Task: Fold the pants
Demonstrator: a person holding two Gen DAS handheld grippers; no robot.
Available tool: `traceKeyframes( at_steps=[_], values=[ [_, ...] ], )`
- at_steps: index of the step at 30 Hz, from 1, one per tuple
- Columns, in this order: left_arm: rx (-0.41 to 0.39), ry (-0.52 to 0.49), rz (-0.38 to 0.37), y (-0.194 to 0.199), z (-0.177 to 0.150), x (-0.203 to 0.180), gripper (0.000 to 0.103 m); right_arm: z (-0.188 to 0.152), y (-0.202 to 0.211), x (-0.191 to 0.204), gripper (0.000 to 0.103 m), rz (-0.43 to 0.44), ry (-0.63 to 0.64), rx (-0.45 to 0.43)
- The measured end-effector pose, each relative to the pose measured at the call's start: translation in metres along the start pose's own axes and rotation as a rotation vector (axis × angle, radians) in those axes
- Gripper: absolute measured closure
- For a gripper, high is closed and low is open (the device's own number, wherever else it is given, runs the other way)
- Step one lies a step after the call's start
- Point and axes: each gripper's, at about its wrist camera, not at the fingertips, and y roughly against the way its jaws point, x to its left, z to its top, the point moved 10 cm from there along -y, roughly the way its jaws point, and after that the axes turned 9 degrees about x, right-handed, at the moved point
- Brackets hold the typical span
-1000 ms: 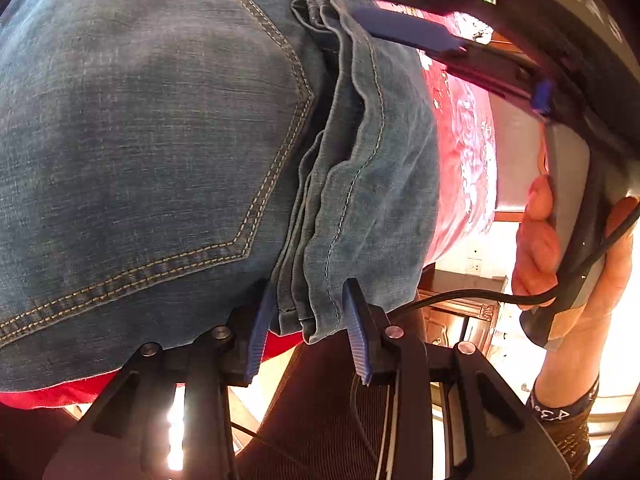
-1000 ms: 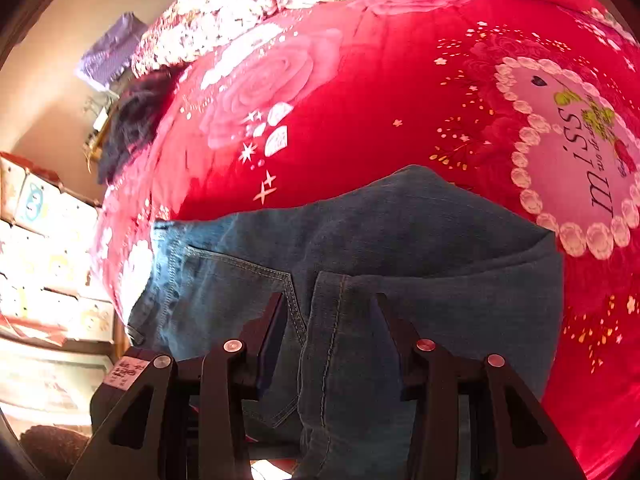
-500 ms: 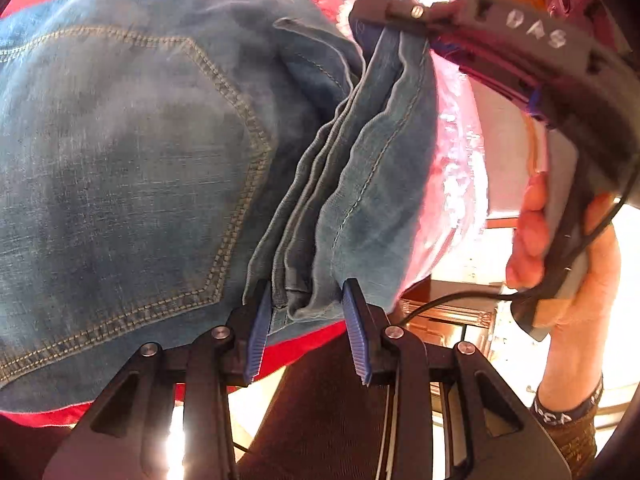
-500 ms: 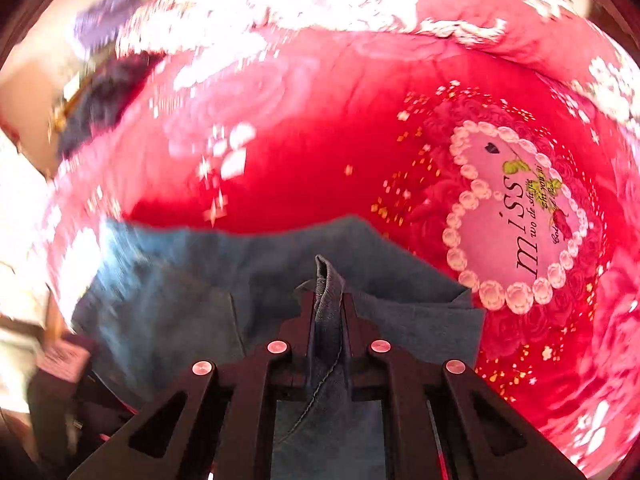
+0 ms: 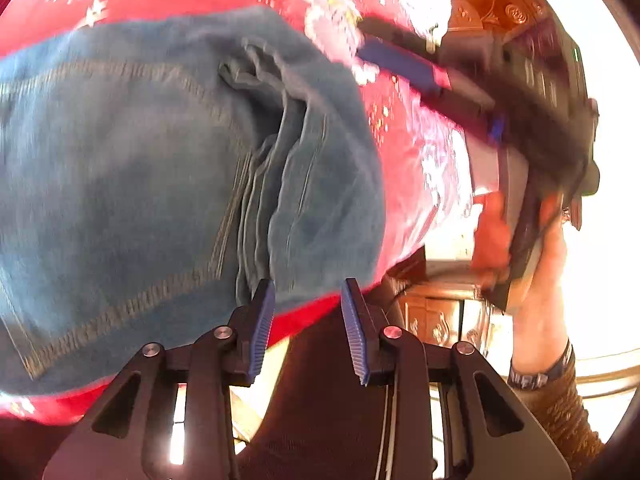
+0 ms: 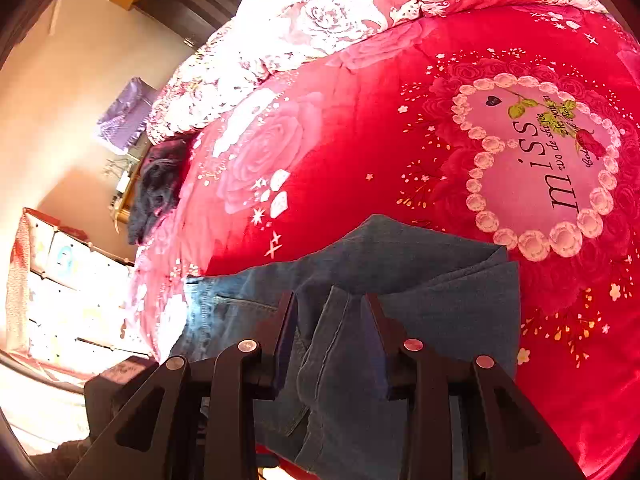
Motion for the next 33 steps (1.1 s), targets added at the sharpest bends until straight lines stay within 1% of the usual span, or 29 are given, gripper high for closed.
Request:
traceKeyframes(
  at_steps=[2, 3, 4, 5, 6, 7, 8, 9, 10, 11, 13, 15, 17, 18, 19, 20, 21, 22, 23, 24, 25, 27, 28, 29, 30, 31, 32, 33],
  values=[
    [0.000, 0.050, -0.013, -0.009, 0.012, 0.002, 0.071, -0.014, -0.015, 0.000, 0.074, 0.010, 0.013, 0.041],
    [0.022, 0.075, -0.015, -0.019, 0.012, 0.006, 0.071, -0.024, -0.030, -0.004, 0.085, -0.010, 0.007, 0.076],
    [0.051, 0.091, 0.003, -0.030, 0.008, 0.011, 0.071, -0.036, -0.051, -0.011, 0.091, -0.045, -0.004, 0.134],
    [0.078, 0.102, 0.042, -0.038, 0.006, 0.020, 0.071, -0.045, -0.069, -0.018, 0.091, -0.079, -0.009, 0.184],
    [0.096, 0.108, 0.072, -0.043, 0.004, 0.027, 0.072, -0.054, -0.084, -0.025, 0.093, -0.127, -0.006, 0.225],
    [0.107, 0.102, 0.064, -0.044, 0.000, 0.029, 0.072, -0.056, -0.087, -0.027, 0.095, -0.138, -0.004, 0.220],
    [0.119, 0.096, 0.050, -0.043, -0.005, 0.028, 0.071, -0.054, -0.085, -0.025, 0.095, -0.130, -0.011, 0.217],
    [0.129, 0.094, 0.043, -0.040, -0.009, 0.028, 0.071, -0.051, -0.080, -0.021, 0.090, -0.109, -0.015, 0.225],
    [0.130, 0.090, 0.036, -0.039, -0.015, 0.026, 0.071, -0.047, -0.072, -0.018, 0.087, -0.098, -0.010, 0.214],
    [0.125, 0.083, 0.019, -0.037, -0.020, 0.023, 0.071, -0.040, -0.062, -0.015, 0.087, -0.097, 0.001, 0.184],
    [0.109, 0.060, -0.013, -0.029, -0.014, 0.013, 0.071, -0.024, -0.039, -0.015, 0.087, -0.082, -0.002, 0.117],
    [0.082, 0.044, -0.036, -0.020, -0.008, 0.006, 0.071, -0.012, -0.023, -0.024, 0.087, -0.097, -0.035, 0.063],
    [0.066, 0.037, -0.067, -0.017, 0.001, -0.003, 0.071, -0.006, -0.019, -0.037, 0.087, -0.123, -0.072, 0.039],
    [0.061, 0.039, -0.069, -0.018, 0.004, -0.005, 0.071, -0.005, -0.021, -0.046, 0.087, -0.133, -0.101, 0.037],
    [0.056, 0.040, -0.055, -0.024, 0.014, -0.010, 0.070, -0.006, -0.028, -0.056, 0.087, -0.146, -0.128, 0.050],
    [0.058, 0.042, -0.004, -0.030, 0.020, -0.006, 0.064, -0.010, -0.038, -0.069, 0.087, -0.188, -0.148, 0.077],
    [0.074, 0.057, 0.080, -0.036, 0.020, 0.002, 0.061, -0.016, -0.047, -0.082, 0.091, -0.234, -0.166, 0.107],
    [0.101, 0.078, 0.143, -0.045, 0.020, 0.014, 0.062, -0.019, -0.052, -0.087, 0.094, -0.233, -0.183, 0.119],
    [0.119, 0.084, 0.135, -0.050, 0.019, 0.019, 0.064, -0.019, -0.044, -0.089, 0.094, -0.208, -0.203, 0.094],
    [0.108, 0.087, 0.113, -0.045, 0.018, 0.019, 0.064, -0.019, -0.035, -0.086, 0.087, -0.187, -0.223, 0.071],
    [0.115, 0.085, 0.090, -0.042, 0.018, 0.014, 0.064, -0.021, -0.025, -0.081, 0.085, -0.178, -0.220, 0.058],
    [0.126, 0.048, -0.004, -0.025, 0.013, 0.001, 0.064, -0.030, -0.007, -0.064, 0.085, -0.142, -0.158, 0.062],
    [0.102, 0.026, -0.031, -0.015, 0.013, -0.005, 0.064, -0.038, 0.003, -0.056, 0.084, -0.136, -0.123, 0.058],
    [0.064, 0.001, -0.035, -0.002, 0.020, -0.012, 0.064, -0.046, 0.011, -0.051, 0.083, -0.133, -0.097, 0.055],
    [0.021, -0.018, -0.031, 0.008, 0.031, -0.019, 0.061, -0.058, 0.018, -0.048, 0.079, -0.130, -0.081, 0.058],
    [-0.018, -0.026, -0.027, 0.017, 0.043, -0.023, 0.060, -0.069, 0.023, -0.048, 0.078, -0.121, -0.084, 0.064],
    [-0.048, -0.023, -0.016, 0.022, 0.055, -0.024, 0.053, -0.078, 0.025, -0.050, 0.078, -0.106, -0.099, 0.071],
    [-0.066, -0.012, 0.004, 0.022, 0.066, -0.021, 0.050, -0.089, 0.025, -0.051, 0.078, -0.083, -0.118, 0.078]
  ],
)
